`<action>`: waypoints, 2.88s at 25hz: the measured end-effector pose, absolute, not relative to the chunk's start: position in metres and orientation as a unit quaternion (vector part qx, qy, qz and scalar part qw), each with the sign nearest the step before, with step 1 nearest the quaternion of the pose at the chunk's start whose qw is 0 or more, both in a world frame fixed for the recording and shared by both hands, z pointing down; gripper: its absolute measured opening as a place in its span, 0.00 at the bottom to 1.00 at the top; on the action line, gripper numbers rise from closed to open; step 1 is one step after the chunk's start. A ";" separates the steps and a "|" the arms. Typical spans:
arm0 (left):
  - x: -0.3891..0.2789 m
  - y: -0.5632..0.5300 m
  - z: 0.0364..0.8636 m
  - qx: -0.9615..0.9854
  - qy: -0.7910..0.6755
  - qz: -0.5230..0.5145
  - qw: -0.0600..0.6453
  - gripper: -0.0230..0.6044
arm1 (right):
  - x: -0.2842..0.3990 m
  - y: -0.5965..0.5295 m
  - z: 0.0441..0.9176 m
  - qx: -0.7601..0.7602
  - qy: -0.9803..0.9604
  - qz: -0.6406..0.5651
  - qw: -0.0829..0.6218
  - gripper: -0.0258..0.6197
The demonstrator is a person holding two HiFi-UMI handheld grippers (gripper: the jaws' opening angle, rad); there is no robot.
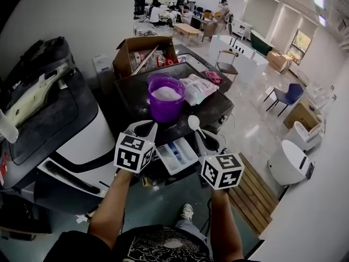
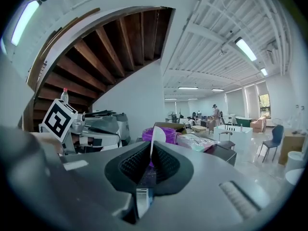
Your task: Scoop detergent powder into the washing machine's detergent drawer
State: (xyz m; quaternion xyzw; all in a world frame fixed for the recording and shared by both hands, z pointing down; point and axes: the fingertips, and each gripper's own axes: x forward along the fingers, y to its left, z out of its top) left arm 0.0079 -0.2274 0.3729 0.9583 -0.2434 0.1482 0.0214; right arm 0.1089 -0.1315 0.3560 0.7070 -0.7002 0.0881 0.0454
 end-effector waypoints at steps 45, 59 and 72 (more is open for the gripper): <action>0.019 -0.289 0.369 0.872 -0.458 0.166 0.055 0.04 | 0.149 -0.298 0.341 0.437 -0.883 0.063 0.160 0.09; 0.035 -0.322 0.370 0.905 -0.396 0.145 0.050 0.04 | 0.140 -0.342 0.351 0.422 -0.854 0.060 0.299 0.09; 0.017 -0.349 0.374 0.906 -0.396 0.138 0.055 0.04 | 0.137 -0.382 0.376 0.413 -0.803 0.073 0.423 0.09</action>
